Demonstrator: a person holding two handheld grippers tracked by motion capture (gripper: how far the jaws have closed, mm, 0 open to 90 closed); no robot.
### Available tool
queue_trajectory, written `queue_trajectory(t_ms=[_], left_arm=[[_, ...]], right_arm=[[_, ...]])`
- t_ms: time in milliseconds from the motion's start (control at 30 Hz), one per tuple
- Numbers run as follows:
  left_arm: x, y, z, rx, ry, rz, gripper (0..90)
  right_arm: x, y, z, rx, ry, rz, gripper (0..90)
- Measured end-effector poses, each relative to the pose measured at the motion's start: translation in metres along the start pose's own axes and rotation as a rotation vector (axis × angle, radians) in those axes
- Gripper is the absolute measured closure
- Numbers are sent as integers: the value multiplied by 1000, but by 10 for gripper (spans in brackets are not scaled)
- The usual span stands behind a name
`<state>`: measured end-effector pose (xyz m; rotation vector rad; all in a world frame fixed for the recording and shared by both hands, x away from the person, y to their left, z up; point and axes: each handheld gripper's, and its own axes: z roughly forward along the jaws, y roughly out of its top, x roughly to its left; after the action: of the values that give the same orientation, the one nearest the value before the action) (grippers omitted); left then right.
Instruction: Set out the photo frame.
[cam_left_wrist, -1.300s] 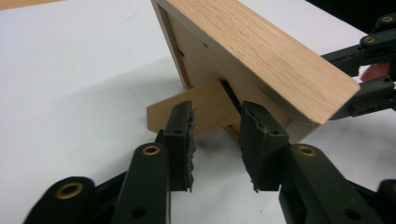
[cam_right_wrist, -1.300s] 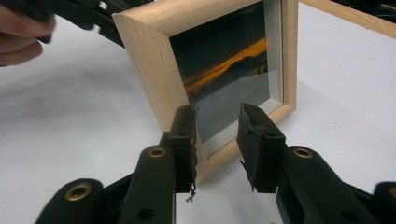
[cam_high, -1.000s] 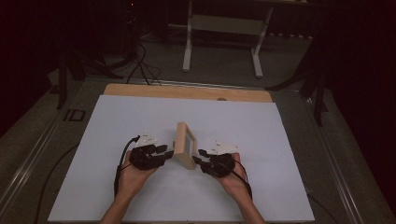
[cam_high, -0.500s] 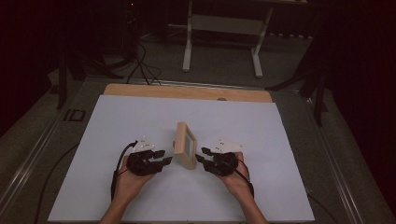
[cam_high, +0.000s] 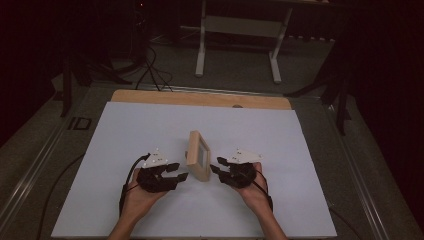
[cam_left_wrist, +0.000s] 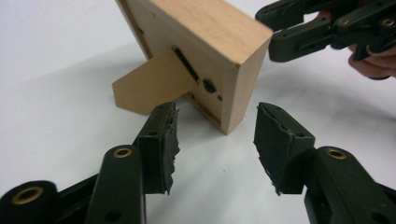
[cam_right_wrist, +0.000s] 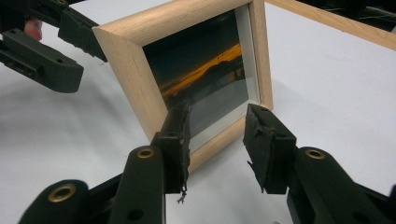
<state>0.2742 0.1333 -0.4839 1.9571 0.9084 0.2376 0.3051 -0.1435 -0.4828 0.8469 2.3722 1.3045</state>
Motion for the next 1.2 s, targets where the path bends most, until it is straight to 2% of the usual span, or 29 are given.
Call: queue_trajectory(t_ms=[367,667,933,1133,1200], left_arm=[[-9,7,8,-5,-8,4,449],[-11,12,17,-18,31,-43,389],[-15,19,25,-33,44,-52,333],[-16,29,36,-49,63,-88,313],[-17,31,39,-46,83,-96,297]], right_arm=[[-1,1,-1,-10,-4,4,575],[-4,1,-4,-19,-5,14,570],[-5,1,-5,-22,-11,19,555],[-6,1,-6,-24,-16,23,551],[-6,1,-6,-26,-16,23,548]])
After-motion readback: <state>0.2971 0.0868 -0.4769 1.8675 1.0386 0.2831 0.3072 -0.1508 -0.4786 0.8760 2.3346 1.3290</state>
